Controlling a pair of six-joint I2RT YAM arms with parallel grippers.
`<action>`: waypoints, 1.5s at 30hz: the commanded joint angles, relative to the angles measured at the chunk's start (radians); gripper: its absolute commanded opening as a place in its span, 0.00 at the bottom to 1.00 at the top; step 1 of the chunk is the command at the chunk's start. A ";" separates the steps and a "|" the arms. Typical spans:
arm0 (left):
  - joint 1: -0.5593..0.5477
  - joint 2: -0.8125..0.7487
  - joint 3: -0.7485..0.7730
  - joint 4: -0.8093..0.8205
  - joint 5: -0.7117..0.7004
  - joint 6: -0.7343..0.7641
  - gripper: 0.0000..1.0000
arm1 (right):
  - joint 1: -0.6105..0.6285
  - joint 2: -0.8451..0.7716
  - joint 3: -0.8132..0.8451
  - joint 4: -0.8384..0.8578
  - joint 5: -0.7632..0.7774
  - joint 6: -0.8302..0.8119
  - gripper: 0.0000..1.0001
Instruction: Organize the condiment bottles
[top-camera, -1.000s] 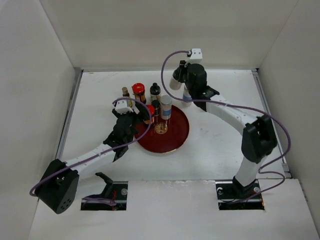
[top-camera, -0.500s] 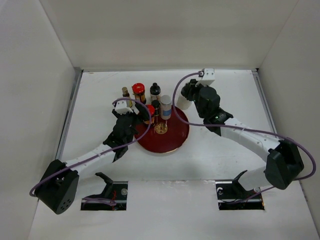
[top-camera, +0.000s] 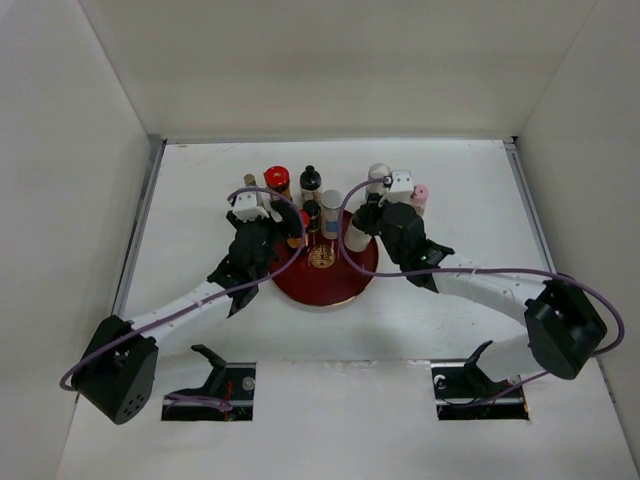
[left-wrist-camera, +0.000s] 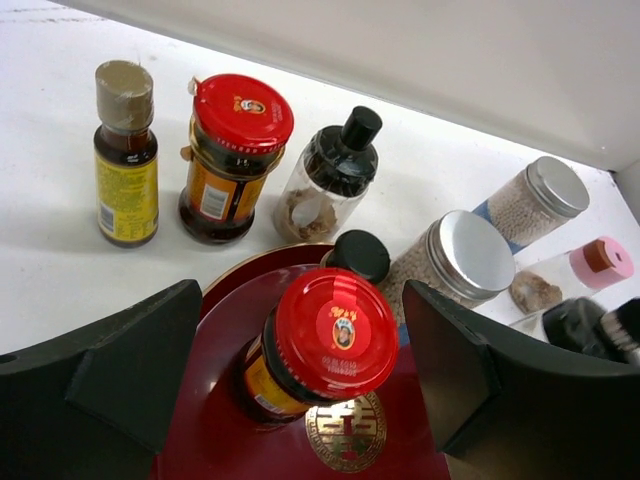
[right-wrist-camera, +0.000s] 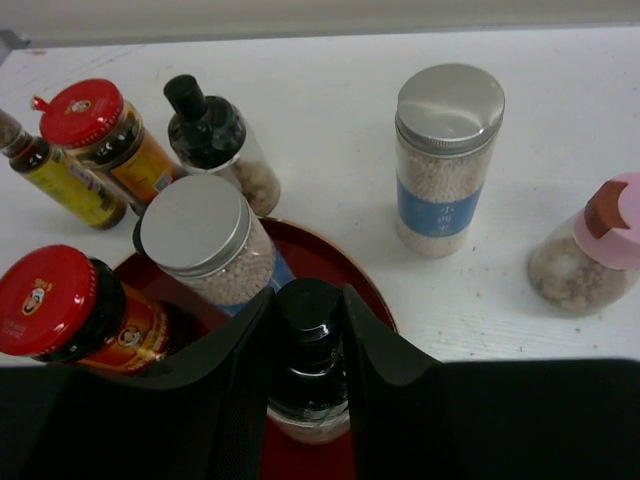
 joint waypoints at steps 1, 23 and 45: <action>0.006 0.025 0.078 -0.013 0.007 0.000 0.82 | 0.006 0.016 -0.011 0.144 0.006 0.030 0.28; 0.080 0.319 0.534 -0.312 0.076 0.049 0.59 | 0.072 -0.043 -0.119 0.240 0.081 0.039 0.71; 0.061 0.758 1.006 -0.551 0.067 0.175 0.58 | 0.007 -0.281 -0.309 0.198 -0.055 0.205 0.69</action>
